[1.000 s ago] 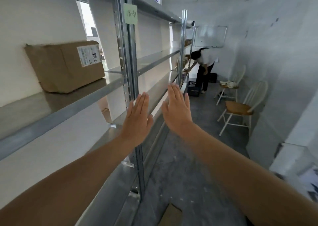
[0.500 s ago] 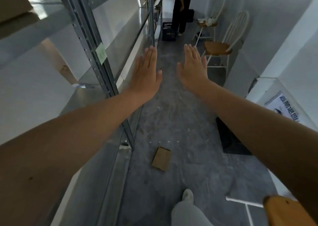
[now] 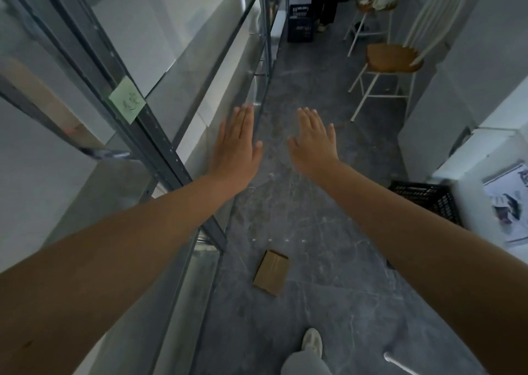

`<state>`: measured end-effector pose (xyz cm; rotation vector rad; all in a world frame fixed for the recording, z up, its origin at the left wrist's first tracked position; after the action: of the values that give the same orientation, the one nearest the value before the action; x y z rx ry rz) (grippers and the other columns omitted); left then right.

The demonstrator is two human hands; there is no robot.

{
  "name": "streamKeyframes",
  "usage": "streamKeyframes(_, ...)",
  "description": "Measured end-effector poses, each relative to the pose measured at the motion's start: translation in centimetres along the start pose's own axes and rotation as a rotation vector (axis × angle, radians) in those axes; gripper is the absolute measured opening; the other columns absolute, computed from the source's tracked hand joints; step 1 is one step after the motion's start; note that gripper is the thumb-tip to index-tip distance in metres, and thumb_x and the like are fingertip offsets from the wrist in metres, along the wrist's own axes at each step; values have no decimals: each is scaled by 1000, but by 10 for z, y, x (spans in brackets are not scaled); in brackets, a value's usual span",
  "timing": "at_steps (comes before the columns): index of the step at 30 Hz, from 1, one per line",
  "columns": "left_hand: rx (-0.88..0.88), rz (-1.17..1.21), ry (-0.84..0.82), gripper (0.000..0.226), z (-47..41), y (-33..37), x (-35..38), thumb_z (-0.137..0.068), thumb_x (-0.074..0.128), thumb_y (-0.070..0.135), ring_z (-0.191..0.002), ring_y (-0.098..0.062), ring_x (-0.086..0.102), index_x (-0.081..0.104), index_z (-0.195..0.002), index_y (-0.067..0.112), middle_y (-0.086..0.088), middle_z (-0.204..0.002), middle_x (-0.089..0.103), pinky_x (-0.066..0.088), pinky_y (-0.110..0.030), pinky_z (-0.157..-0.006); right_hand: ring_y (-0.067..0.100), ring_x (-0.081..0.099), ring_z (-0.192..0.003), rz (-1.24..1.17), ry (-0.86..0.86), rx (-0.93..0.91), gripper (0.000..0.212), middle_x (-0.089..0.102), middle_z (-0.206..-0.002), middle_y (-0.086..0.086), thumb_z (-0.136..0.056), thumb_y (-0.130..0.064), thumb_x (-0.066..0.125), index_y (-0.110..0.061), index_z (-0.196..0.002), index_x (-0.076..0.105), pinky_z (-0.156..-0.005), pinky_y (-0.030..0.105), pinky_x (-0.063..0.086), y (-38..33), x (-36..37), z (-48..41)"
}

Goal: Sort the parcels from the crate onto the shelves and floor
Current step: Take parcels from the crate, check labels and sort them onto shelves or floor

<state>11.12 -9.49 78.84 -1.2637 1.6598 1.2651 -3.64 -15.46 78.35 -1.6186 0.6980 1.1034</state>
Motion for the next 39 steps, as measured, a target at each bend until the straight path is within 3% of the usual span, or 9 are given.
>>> streamKeyframes(5,-46,6,-8,66,-33,-7,36,-103,36,23,-152,-17,-6,1,-156,6,-7,-165,-1,-11,-31,-120,13,-4,-152,-20,-33,-29,63,4,-165,0,-103,-26,34,-12,-157,6,-122,46,-4,22,11,-46)
streamKeyframes(10,-99,4,-26,66,-41,-25,61,-103,35,25,-152,-17,-6,0,-156,6,-6,-165,-1,-10,-34,-121,13,-5,-151,6,-101,-49,62,2,-165,-1,-103,-26,31,-12,-157,4,-123,46,-4,34,37,-74)
streamKeyframes(20,-166,37,12,67,-63,-80,61,-103,36,25,-152,-18,-6,0,-156,6,-7,-165,-1,-8,-35,-122,11,-5,-151,-26,-114,-65,62,4,-165,-2,-102,-25,34,-13,-157,7,-123,46,-4,-14,70,-110)
streamKeyframes(30,-108,166,-56,69,-104,-124,82,-102,41,20,-151,-17,-8,0,-155,4,-7,-165,-2,-4,-39,-124,11,-1,-151,39,-77,35,66,7,-165,-1,-99,-25,37,-12,-157,10,-123,45,-3,-46,93,-153)
streamKeyframes(39,-124,202,-161,68,-106,-133,141,-102,38,22,-152,-16,-5,0,-156,6,-7,-165,0,-2,-40,-124,13,1,-151,64,-116,129,65,10,-164,-1,-100,-27,39,-13,-157,11,-122,45,-2,-5,146,-160)
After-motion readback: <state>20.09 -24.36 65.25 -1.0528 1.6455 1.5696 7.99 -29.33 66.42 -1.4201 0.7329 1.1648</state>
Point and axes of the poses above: each hand's wrist, its own z-axis away from the middle knuckle, its own x-axis out of the palm, y = z × x, the point moved 5 cm from there along -z, towards the middle knuckle
